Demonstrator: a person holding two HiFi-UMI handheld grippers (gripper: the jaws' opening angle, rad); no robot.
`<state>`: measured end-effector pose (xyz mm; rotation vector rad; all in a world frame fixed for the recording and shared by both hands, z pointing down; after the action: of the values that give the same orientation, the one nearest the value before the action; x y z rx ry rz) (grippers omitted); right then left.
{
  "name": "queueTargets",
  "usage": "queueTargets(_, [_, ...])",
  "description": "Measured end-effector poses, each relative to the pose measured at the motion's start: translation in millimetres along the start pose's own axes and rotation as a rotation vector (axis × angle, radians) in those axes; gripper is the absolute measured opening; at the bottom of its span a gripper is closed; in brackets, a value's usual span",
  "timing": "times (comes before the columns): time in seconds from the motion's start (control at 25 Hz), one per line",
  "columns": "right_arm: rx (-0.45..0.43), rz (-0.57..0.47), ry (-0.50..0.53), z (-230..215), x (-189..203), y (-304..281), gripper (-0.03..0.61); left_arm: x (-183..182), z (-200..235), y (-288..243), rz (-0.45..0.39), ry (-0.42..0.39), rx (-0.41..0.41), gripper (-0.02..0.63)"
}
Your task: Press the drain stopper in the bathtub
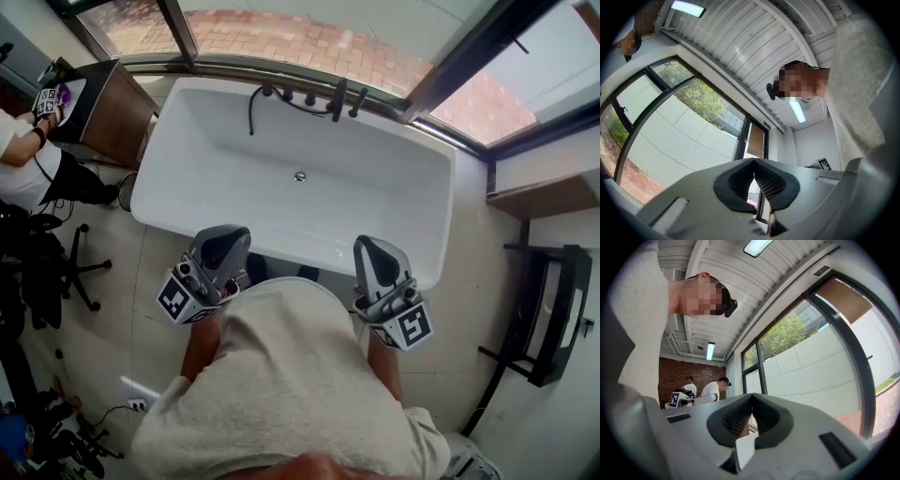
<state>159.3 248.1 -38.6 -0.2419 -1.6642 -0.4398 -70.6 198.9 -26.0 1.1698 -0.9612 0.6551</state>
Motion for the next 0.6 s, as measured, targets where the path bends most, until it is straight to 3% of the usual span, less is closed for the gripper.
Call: queueTargets(0.6, [-0.004,0.037,0.003,-4.6,14.8,-2.7,-0.003,7.2,3.5,-6.1,0.007,0.008,0.015,-0.003])
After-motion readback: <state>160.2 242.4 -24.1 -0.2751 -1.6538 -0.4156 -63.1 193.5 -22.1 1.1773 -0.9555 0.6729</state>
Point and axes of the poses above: the fingertips, and each gripper's own axes: y backward along the fingers, z to its left, x out of its underside, the point moved 4 cm from there along y, backward along the fingers, and after that the axes turned 9 degrees about x, right-handed, at the moved point
